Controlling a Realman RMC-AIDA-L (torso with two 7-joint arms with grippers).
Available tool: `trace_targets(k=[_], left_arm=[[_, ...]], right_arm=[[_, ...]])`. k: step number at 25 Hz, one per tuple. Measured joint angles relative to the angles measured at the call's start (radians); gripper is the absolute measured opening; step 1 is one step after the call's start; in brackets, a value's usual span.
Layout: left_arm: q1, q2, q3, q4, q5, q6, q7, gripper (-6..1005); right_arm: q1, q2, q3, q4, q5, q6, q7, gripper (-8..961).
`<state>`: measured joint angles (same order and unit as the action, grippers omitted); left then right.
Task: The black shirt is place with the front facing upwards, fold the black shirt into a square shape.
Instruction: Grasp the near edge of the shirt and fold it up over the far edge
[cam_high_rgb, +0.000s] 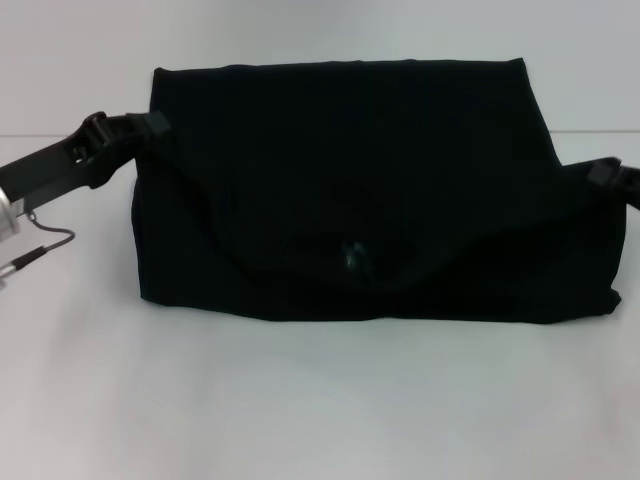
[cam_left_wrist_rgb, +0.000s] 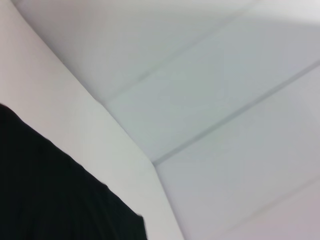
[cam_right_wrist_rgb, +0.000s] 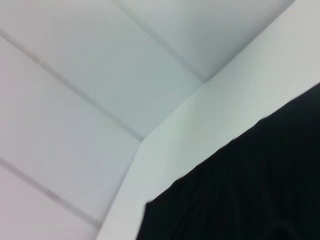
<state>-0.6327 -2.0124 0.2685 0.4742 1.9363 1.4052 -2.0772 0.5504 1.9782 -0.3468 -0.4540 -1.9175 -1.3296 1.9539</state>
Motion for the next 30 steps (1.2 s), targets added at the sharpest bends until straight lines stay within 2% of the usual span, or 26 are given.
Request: trace_targets(k=[6, 13, 16, 25, 30], left_arm=[[0.002, -0.05, 0.0, -0.015, -0.069, -0.143, 0.1, 72], [-0.004, -0.092, 0.001, -0.028, -0.124, -0.262, 0.211, 74], [-0.016, -0.108, 0.003, -0.035, -0.155, -0.321, 0.267, 74], [-0.032, -0.111, 0.006, -0.038, -0.204, -0.355, 0.306, 75], [-0.042, -0.125, 0.008, -0.063, -0.213, -0.411, 0.364, 76]], right_arm=[[0.01, 0.057, 0.0, 0.047, 0.099, 0.186, -0.163, 19], [0.036, 0.101, -0.002, 0.057, 0.162, 0.326, -0.314, 20], [0.052, 0.108, 0.0, 0.057, 0.184, 0.376, -0.362, 20], [0.088, 0.096, -0.006, 0.055, 0.296, 0.413, -0.427, 19], [0.126, 0.112, -0.004, 0.072, 0.304, 0.508, -0.502, 18]])
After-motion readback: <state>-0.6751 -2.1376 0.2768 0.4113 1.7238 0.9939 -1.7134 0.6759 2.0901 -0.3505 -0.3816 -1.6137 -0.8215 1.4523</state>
